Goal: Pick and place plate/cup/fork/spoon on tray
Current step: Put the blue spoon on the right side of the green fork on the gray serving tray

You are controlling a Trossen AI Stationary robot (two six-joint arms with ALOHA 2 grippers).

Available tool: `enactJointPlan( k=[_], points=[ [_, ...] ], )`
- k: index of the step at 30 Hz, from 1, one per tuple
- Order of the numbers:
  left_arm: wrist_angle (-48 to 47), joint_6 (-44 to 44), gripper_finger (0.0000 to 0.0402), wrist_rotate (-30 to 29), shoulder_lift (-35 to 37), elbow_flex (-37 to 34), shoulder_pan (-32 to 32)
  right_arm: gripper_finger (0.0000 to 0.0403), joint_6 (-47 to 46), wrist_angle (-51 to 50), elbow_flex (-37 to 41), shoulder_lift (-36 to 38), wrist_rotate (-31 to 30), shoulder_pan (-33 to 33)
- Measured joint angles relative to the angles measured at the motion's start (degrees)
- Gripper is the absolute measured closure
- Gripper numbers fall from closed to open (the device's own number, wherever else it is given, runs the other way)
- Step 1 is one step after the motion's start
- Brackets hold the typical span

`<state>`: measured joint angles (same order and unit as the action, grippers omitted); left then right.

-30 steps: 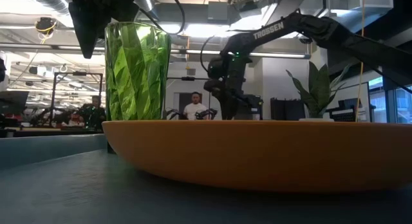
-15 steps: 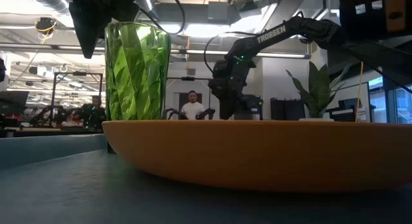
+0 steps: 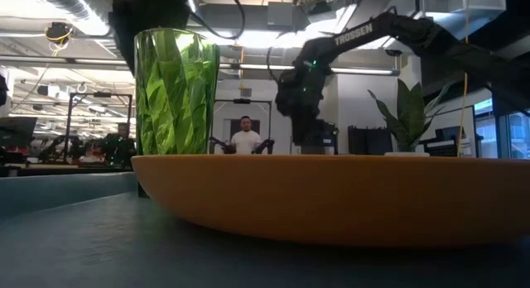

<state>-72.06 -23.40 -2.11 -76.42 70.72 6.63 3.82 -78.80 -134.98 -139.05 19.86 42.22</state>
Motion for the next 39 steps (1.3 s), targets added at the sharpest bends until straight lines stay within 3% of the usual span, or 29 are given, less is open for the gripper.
enactJointPlan(
  k=[4, 14, 20, 31, 39],
  points=[
    [3.74, 4.0, 0.0401, 0.27, -0.48, 0.0, 4.55, 0.0394, 1.75, -1.6, 0.0, 3.31, -2.18, -0.5],
    [21.95, 17.52, 0.0401, 4.05, -1.4, 0.03, 19.86, 0.0399, 4.34, -6.66, -0.02, 16.55, -6.28, -3.9],
    [32.18, 24.03, 0.0401, 9.67, -6.88, 1.02, 25.63, 0.0399, 2.28, -9.28, -0.02, 24.17, -9.44, -5.7],
    [32.92, 31.52, 0.0402, 15.06, -28.5, 16.71, 26.34, 0.0397, -5.3, -11.28, -0.02, 34.86, -14.33, -8.2],
    [32.74, 31.52, 0.0402, 13.13, -39.74, 25.17, 22.53, 0.0396, -6.62, -11.24, -0.02, 39.71, -14.41, -10.48]
  ],
)
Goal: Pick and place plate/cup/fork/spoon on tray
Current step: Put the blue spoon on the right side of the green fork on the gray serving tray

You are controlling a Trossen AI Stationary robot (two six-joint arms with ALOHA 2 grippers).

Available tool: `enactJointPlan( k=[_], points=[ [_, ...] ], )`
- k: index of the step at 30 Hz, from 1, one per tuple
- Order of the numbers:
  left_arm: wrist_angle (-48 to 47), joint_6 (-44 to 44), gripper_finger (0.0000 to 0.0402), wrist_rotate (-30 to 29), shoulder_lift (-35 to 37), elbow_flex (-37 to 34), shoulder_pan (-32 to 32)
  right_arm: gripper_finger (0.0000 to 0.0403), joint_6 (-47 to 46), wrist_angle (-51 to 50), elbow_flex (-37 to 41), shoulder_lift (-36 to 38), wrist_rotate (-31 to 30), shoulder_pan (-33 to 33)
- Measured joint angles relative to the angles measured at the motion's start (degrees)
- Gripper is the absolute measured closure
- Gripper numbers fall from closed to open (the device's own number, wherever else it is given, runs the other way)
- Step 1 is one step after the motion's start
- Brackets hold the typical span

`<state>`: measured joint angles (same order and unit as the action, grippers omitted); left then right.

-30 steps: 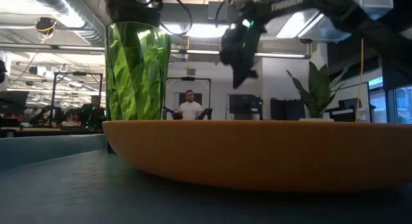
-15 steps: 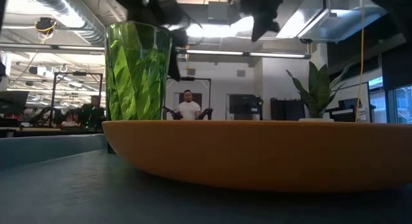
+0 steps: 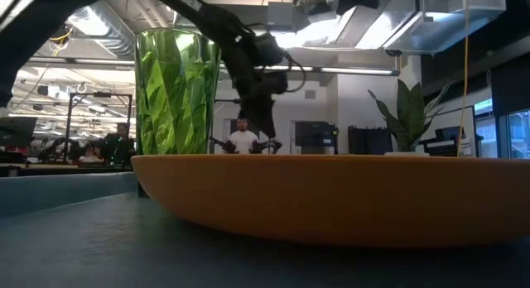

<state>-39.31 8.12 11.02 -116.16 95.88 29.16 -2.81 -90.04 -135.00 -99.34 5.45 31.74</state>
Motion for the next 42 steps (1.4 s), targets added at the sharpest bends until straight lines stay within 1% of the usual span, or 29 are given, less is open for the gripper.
enactJointPlan(
  k=[3, 6, 9, 12, 16, 20, 30, 36, 38, 42],
  points=[
    [-0.01, -0.69, 0.0402, -2.41, -2.68, 1.14, -1.26, 0.0396, -0.11, 0.0, 0.0, 0.76, -0.84, -0.26],
    [-0.08, -6.1, 0.0401, -6.13, -4.63, 1.35, -2.15, 0.0396, -1.09, 0.02, 0.0, 1.31, -2.14, -0.47],
    [0.0, -9.05, 0.0401, -7.3, -6.78, 1.46, -2.52, 0.0396, -1.46, 0.02, 0.0, 1.54, -3.2, -0.47],
    [-0.18, -9.54, 0.0401, -9.31, -8.18, 1.43, -2.72, 0.0396, -1.44, 0.02, 0.0, 1.54, -3.45, -0.47],
    [0.87, -9.51, 0.0401, -11.61, -8.26, 1.43, -2.64, 0.0396, -1.39, 0.02, 0.0, 1.54, -3.45, -0.47],
    [4.54, -9.53, 0.0401, -9.99, -8.26, 1.43, -1.6, 0.0396, -1.26, 0.03, 0.0, 1.54, -3.45, -0.47],
    [4.88, -12.58, 0.0401, -8.46, -8.29, 1.43, -0.59, 0.0396, -0.07, 0.02, 0.0, 1.54, -3.43, -0.48],
    [4.95, -15.46, 0.0401, -8.51, -10.18, 1.42, -0.41, 0.0396, 0.11, 0.03, 0.0, 1.54, -3.41, -0.49],
    [4.59, -15.58, 0.0401, -7.54, -10.69, 1.37, -0.43, 0.0396, 0.03, 0.02, 0.0, 1.54, -3.39, -0.49],
    [5.61, -16.26, 0.0401, -8.54, -10.55, 1.41, -0.78, 0.0396, -0.07, 0.05, 0.0, 1.54, -3.32, -0.49]
  ],
)
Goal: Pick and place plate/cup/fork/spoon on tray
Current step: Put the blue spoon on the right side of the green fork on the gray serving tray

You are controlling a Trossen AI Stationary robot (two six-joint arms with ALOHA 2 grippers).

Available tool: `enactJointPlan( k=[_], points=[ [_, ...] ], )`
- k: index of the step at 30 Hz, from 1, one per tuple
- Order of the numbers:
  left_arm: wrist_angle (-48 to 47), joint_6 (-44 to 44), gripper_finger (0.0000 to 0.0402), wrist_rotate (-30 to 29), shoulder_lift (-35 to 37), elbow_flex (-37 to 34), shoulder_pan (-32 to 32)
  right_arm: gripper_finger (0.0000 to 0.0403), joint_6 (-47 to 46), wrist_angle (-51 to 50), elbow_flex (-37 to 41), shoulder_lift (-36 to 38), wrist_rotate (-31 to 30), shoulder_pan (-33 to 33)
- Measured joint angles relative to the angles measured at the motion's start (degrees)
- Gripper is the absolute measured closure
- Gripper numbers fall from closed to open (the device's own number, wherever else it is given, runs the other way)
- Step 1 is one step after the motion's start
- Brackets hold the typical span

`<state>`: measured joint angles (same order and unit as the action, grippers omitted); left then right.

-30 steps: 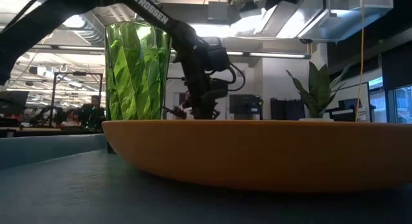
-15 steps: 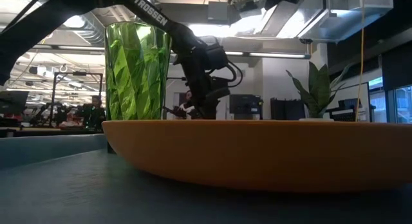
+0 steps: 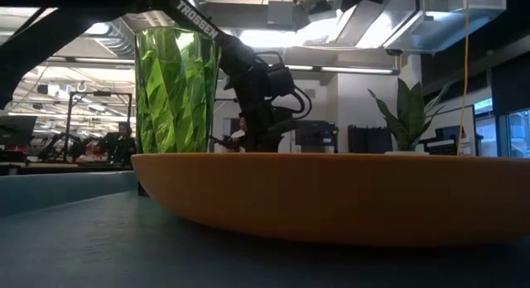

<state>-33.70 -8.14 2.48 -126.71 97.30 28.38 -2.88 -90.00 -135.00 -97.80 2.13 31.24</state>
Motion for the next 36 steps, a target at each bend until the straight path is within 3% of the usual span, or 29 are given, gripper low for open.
enactJointPlan(
  k=[8, 12, 16, 23, 29, 36],
  points=[
    [-0.21, -2.06, 0.0401, 1.85, -0.03, -0.02, 0.75, 0.0396, -1.54, -0.01, 0.0, 0.0, 0.04, 0.0],
    [-0.46, -3.17, 0.0401, 5.82, 0.24, 0.12, 1.62, 0.0396, -1.57, -0.01, 0.0, 0.0, 0.04, 0.0],
    [-5.34, -3.7, 0.0401, 9.11, 0.42, 4.62, 3.51, 0.0396, -1.58, -0.01, 0.0, 0.0, 0.04, 0.0],
    [-11.36, -0.71, 0.0401, 9.0, 0.54, 12.41, 7.49, 0.0396, -1.59, -0.02, 0.0, 0.0, 0.04, 0.0],
    [-14.22, -0.39, 0.0401, 8.93, -0.08, 12.55, 11.52, 0.0396, -1.59, -0.02, 0.0, 0.0, 0.02, 0.0],
    [-12.16, -0.42, 0.0401, 13.11, -3.32, 12.52, 13.51, 0.0396, -1.57, -0.01, 0.0, 0.0, -0.02, 0.0]
  ],
)
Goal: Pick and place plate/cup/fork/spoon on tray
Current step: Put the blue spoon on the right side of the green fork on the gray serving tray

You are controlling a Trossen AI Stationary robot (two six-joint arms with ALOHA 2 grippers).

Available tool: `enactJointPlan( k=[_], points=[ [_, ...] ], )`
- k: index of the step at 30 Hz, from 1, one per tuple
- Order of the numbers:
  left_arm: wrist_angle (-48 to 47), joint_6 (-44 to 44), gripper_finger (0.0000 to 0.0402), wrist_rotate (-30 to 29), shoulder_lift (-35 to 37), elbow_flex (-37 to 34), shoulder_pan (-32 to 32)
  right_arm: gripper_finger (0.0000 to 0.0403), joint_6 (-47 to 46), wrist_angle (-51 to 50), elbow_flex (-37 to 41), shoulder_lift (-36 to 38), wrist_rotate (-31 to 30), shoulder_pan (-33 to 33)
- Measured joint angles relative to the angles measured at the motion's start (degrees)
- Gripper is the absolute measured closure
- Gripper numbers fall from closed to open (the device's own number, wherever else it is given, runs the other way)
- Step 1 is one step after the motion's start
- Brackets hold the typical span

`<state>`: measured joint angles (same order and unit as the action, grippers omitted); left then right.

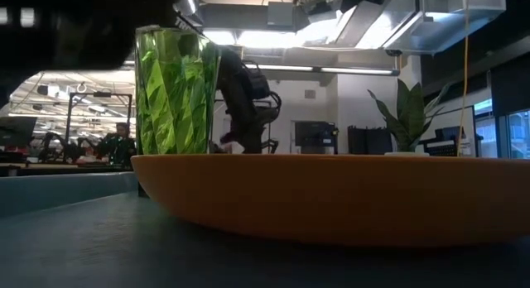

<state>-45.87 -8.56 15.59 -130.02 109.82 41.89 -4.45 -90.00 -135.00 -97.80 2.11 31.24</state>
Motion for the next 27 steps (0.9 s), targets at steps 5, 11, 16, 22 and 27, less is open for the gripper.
enactJointPlan(
  k=[5, 11, 16, 22, 27],
  points=[
    [2.63, -0.23, 0.0401, -0.53, -1.92, 0.0, -0.31, 0.0396, 0.1, -0.01, 0.01, 0.0, -0.02, 0.0],
    [4.45, -0.3, 0.0401, -1.41, -3.77, 0.0, -0.74, 0.0396, 0.15, -0.01, 0.02, 0.0, 0.0, 0.0],
    [6.88, -0.37, 0.0401, -1.92, -4.73, -0.04, -0.63, 0.0396, 0.17, 0.0, 0.02, 0.0, 0.0, 0.0],
    [8.62, -0.46, 0.0401, -2.58, -5.57, -0.08, -0.8, 0.0396, 0.26, -0.01, 0.02, 0.0, 0.0, 0.0],
    [10.59, -1.85, 0.0401, -1.95, -6.44, -0.07, -0.96, 0.0396, 0.26, 0.0, 0.02, 0.0, 0.02, 0.0]
  ],
)
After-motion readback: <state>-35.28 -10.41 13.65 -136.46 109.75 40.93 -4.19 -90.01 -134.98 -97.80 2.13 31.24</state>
